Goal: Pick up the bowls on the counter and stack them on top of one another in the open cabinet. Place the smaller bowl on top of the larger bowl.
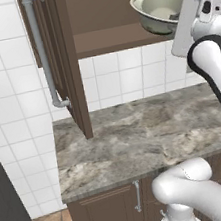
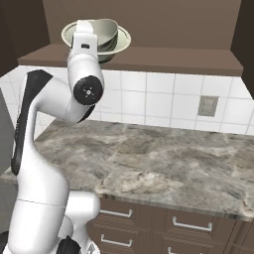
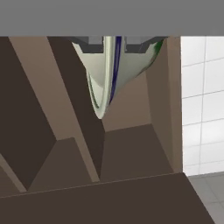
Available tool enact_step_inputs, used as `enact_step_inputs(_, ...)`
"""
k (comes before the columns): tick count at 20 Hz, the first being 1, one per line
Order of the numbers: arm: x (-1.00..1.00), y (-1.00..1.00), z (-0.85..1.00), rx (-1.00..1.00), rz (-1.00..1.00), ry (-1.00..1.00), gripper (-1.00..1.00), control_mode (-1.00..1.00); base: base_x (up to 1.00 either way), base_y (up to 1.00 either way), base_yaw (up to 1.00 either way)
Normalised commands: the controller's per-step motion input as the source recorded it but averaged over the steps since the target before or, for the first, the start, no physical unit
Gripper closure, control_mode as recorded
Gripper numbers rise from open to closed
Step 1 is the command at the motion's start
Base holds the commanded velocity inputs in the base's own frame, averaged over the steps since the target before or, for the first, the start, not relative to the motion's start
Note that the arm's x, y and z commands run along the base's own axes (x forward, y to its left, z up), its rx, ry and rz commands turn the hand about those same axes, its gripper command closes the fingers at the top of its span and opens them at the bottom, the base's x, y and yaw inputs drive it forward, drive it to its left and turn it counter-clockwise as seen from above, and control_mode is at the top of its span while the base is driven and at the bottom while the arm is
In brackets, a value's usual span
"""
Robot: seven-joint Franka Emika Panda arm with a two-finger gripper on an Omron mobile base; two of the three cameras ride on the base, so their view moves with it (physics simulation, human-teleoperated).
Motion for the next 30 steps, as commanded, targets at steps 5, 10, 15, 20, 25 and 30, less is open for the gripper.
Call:
enact_step_inputs(5, 0.30, 0.03, 0.22, 0.00, 0.00, 0.01, 1.00, -1.00, 0.00, 0.00, 0.00)
enact_step_inputs(10, 0.27, 0.03, 0.06, 0.00, 0.00, 0.06, 1.00, -1.00, 0.00, 0.00, 0.00)
enact_step_inputs(15, 0.23, 0.03, 0.00, 0.00, 0.00, 0.13, 1.00, -1.00, 0.00, 0.00, 0.00)
enact_step_inputs(20, 0.30, 0.05, 0.00, 0.00, 0.00, 0.08, 1.00, -1.00, 0.00, 0.00, 0.00)
enact_step_inputs(25, 0.28, 0.05, 0.00, 0.00, 0.00, 0.06, 1.00, -1.00, 0.00, 0.00, 0.00)
enact_step_inputs(30, 0.21, 0.06, -0.08, -0.04, 0.00, 0.01, 1.00, -1.00, 0.00, 0.00, 0.00)
